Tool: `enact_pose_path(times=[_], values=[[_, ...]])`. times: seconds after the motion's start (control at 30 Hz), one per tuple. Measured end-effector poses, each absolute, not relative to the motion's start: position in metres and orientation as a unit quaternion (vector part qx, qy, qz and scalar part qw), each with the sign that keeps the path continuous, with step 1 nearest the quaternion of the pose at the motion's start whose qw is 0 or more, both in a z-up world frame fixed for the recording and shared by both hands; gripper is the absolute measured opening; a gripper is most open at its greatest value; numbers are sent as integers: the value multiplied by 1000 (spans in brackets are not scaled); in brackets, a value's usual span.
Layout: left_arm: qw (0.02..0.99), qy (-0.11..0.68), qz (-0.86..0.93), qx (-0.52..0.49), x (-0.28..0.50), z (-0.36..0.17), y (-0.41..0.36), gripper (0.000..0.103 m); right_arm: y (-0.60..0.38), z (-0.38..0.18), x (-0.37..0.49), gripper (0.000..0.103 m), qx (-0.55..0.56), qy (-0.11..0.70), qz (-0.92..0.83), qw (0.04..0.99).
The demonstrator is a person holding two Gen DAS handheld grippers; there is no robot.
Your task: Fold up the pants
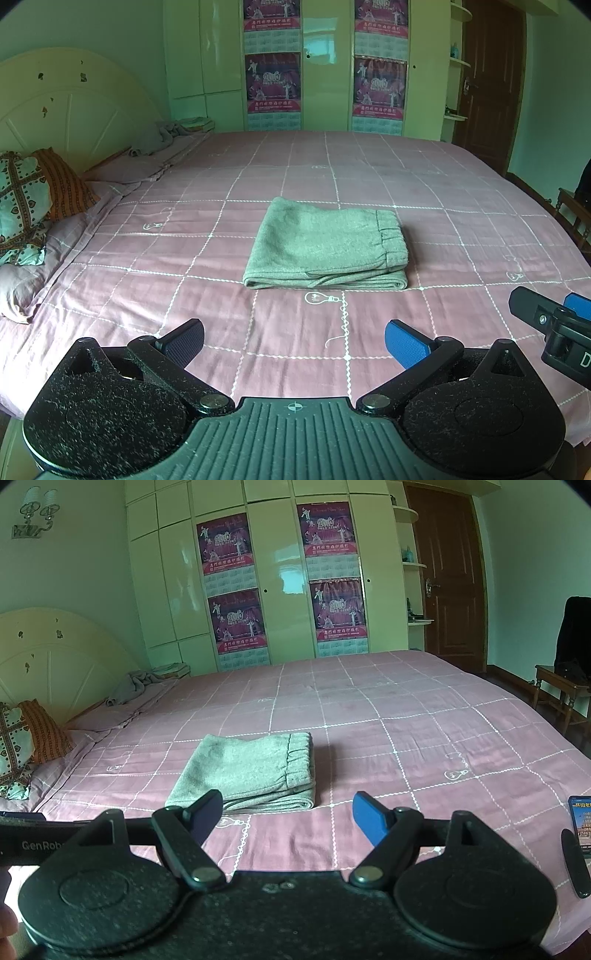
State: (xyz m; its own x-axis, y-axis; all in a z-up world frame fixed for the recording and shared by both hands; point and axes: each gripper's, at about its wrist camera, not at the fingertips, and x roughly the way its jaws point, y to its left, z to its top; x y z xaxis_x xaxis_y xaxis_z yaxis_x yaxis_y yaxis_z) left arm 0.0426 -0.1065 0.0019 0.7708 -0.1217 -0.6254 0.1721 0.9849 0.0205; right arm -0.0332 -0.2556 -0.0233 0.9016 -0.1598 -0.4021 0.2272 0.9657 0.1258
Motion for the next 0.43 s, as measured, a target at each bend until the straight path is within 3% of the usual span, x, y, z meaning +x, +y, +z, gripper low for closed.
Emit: enact_pose_path(times=[0.43], values=[[946,312,-82,33,54,-2,-103,103,-258,-27,-34,77,89,196,-96,972]])
